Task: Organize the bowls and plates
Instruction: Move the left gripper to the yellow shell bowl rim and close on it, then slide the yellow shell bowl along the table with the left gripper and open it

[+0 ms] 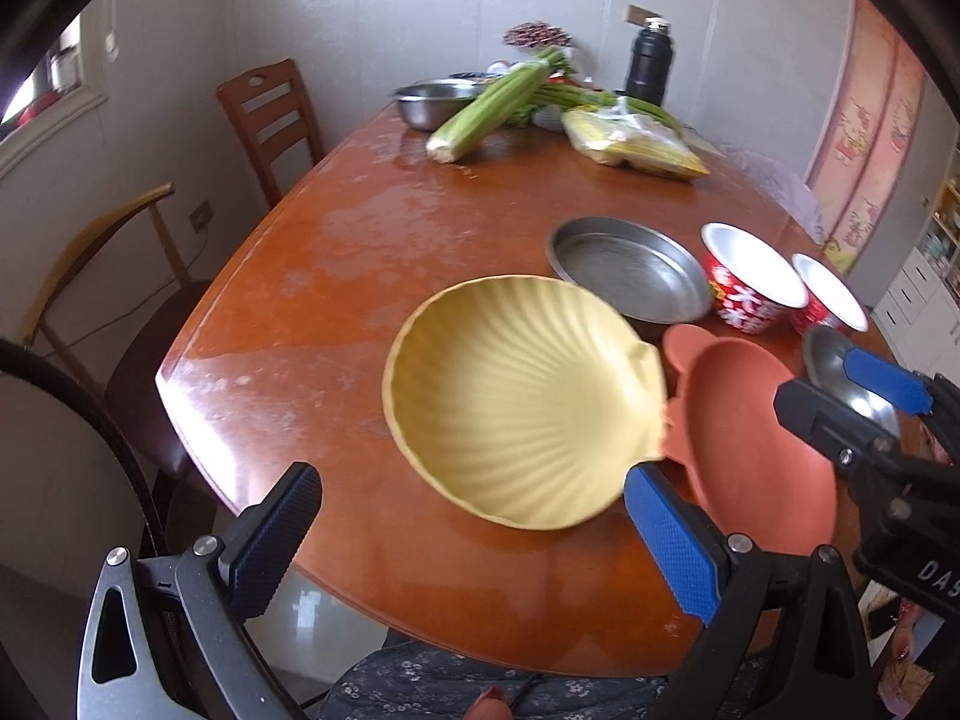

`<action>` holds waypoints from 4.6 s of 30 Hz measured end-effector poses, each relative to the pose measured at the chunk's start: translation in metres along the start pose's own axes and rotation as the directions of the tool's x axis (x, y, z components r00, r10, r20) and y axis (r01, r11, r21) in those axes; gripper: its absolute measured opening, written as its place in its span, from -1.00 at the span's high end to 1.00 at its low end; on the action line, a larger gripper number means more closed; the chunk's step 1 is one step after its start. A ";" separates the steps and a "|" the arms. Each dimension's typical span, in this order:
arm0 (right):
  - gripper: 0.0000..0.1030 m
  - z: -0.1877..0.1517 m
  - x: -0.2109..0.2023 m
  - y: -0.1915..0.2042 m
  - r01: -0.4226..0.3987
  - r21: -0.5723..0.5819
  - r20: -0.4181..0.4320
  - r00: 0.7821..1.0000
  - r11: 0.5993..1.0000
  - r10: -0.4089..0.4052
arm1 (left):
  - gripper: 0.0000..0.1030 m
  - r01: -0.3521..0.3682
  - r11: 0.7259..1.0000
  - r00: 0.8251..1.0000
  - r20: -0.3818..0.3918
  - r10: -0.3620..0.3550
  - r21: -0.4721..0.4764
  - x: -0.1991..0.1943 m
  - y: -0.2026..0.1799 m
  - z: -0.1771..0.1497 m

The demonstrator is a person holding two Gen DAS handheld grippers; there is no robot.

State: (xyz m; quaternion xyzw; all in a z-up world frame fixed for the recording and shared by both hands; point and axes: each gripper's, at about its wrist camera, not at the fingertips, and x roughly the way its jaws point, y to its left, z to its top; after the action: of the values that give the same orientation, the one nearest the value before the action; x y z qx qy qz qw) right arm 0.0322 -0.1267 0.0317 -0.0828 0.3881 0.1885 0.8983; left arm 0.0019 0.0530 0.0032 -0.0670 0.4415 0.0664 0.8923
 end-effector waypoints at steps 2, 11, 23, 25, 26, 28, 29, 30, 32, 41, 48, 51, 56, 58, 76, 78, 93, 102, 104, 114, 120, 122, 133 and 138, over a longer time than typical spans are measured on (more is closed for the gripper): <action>-0.60 0.010 0.008 0.008 -0.037 -0.020 -0.017 0.999 0.999 0.037 | -0.97 -0.009 1.000 1.000 -0.005 0.009 -0.016 0.002 0.007 0.002; -0.60 0.036 0.044 0.030 -0.106 -0.090 -0.080 0.992 0.990 0.098 | -0.97 -0.041 0.996 0.998 -0.050 0.037 -0.082 0.020 0.037 0.008; -0.60 0.047 0.098 0.048 -0.202 -0.133 -0.230 0.958 0.970 0.168 | -0.97 -0.007 0.992 0.992 -0.122 -0.008 -0.128 0.042 0.048 0.008; -0.59 0.048 0.104 0.050 -0.205 -0.135 -0.239 0.956 0.969 0.169 | -0.97 -0.003 0.992 0.992 -0.128 -0.013 -0.130 0.045 0.048 0.008; -0.59 0.049 0.108 0.051 -0.194 -0.142 -0.243 0.957 0.971 0.156 | -0.96 -0.001 0.991 0.991 -0.132 -0.017 -0.132 0.046 0.047 0.008; -0.46 0.049 0.113 0.053 -0.180 -0.154 -0.253 0.958 0.971 0.138 | -0.95 0.002 0.991 0.990 -0.138 -0.021 -0.134 0.048 0.046 0.008; -0.44 0.050 0.116 0.053 -0.183 -0.158 -0.261 0.955 0.970 0.138 | -0.95 0.005 0.991 0.990 -0.140 -0.023 -0.133 0.049 0.046 0.008; -0.43 0.050 0.118 0.054 -0.186 -0.160 -0.266 0.954 0.970 0.139 | -0.94 0.005 0.991 0.989 -0.143 -0.024 -0.133 0.050 0.045 0.008; -0.41 0.050 0.124 0.055 -0.171 -0.165 -0.272 0.955 0.971 0.122 | -0.91 0.006 0.991 0.989 -0.146 -0.025 -0.134 0.050 0.045 0.008; -0.07 0.046 0.140 0.062 -0.144 -0.226 -0.301 0.951 0.963 0.072 | -0.66 0.014 0.992 0.986 -0.163 -0.035 -0.128 0.056 0.039 0.010; 0.02 0.047 0.142 0.059 -0.158 -0.227 -0.306 0.948 0.961 0.083 | -0.16 0.027 0.991 0.987 -0.154 -0.048 -0.134 0.056 0.036 0.013; 0.02 0.048 0.142 0.058 -0.167 -0.222 -0.310 0.946 0.961 0.093 | 0.00 0.036 0.990 0.987 -0.151 -0.057 -0.140 0.056 0.035 0.015; 0.03 0.048 0.142 0.060 -0.200 -0.211 -0.319 0.939 0.957 0.126 | 0.20 0.071 0.983 0.984 -0.149 -0.097 -0.170 0.059 0.035 0.019; 0.03 0.048 0.141 0.062 -0.206 -0.205 -0.322 0.937 0.957 0.133 | 0.22 0.067 0.982 0.984 -0.151 -0.094 -0.174 0.061 0.035 0.020; 0.04 0.069 0.137 0.066 -0.272 -0.096 -0.296 0.926 0.957 0.234 | 0.23 0.021 0.978 0.993 -0.109 -0.044 -0.206 0.071 0.063 0.054; 0.04 0.070 0.139 0.067 -0.268 -0.096 -0.293 0.928 0.959 0.230 | 0.23 0.017 0.978 0.992 -0.116 -0.041 -0.209 0.076 0.067 0.059; 0.04 0.072 0.154 0.063 -0.266 -0.049 -0.319 0.917 0.963 0.238 | 0.23 0.025 0.984 0.988 -0.145 -0.052 -0.179 0.107 0.072 0.080; 0.04 0.070 0.157 0.060 -0.268 -0.028 -0.328 0.913 0.963 0.244 | 0.23 0.028 0.988 0.990 -0.130 -0.048 -0.154 0.110 0.071 0.084; 0.04 0.069 0.156 0.059 -0.265 -0.031 -0.326 0.914 0.964 0.241 | 0.23 0.037 0.987 0.990 -0.128 -0.057 -0.157 0.110 0.071 0.084; 0.04 0.065 0.138 0.049 -0.249 -0.023 -0.286 0.930 0.968 0.232 | 0.23 0.026 0.989 0.996 -0.077 -0.037 -0.146 0.099 0.072 0.087; 0.04 0.067 0.119 0.040 -0.232 -0.025 -0.225 0.949 0.972 0.221 | 0.21 -0.005 0.992 1.000 -0.025 0.002 -0.123 0.079 0.071 0.091; 0.04 0.068 0.113 0.038 -0.228 -0.026 -0.210 0.953 0.973 0.217 | 0.20 0.001 0.993 1.000 -0.017 -0.003 -0.115 0.073 0.068 0.091; 0.03 0.066 0.081 0.017 -0.225 -0.033 -0.160 0.963 0.974 0.217 | 0.10 0.031 0.998 0.999 0.030 -0.029 -0.054 0.041 0.034 0.085; 0.03 0.058 0.067 0.004 -0.223 -0.021 -0.142 0.965 0.975 0.218 | 0.10 0.049 0.998 0.998 0.030 -0.048 -0.030 0.032 0.018 0.079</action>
State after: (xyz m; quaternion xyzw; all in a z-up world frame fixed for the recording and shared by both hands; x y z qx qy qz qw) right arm 0.1117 -0.0878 0.0227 -0.0685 0.4532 0.2880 0.8408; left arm 0.0796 0.0862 0.0238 -0.0907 0.4254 0.0524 0.8989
